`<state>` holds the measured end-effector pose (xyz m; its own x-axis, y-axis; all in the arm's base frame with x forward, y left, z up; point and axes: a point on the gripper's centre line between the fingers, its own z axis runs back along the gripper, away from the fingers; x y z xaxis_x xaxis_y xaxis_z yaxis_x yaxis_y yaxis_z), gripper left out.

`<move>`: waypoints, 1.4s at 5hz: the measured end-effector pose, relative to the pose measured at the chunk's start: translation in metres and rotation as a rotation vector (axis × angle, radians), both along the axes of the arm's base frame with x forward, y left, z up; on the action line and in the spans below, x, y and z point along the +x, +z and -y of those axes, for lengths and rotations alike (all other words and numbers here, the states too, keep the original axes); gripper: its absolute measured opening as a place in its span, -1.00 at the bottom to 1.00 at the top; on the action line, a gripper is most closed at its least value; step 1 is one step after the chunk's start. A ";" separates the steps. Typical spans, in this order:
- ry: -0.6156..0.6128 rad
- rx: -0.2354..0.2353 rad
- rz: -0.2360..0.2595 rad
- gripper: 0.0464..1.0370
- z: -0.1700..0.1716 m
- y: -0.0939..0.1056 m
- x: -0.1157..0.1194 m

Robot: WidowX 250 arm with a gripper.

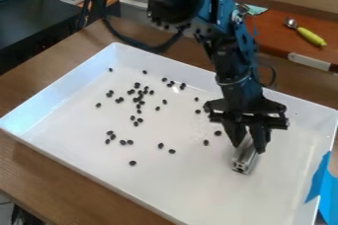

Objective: Sweep into pile

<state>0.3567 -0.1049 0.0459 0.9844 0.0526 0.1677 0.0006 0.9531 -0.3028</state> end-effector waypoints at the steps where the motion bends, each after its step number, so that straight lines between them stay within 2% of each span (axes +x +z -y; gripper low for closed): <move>1: -0.004 -0.004 -0.009 -0.33 -0.005 -0.001 0.000; 3: 0.016 -0.025 -0.040 -0.33 -0.027 0.000 0.001; 7: 0.060 -0.047 -0.048 -0.33 -0.068 0.001 0.003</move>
<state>0.3595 -0.0373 0.0470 0.9862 0.1182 0.1163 -0.0714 0.9357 -0.3455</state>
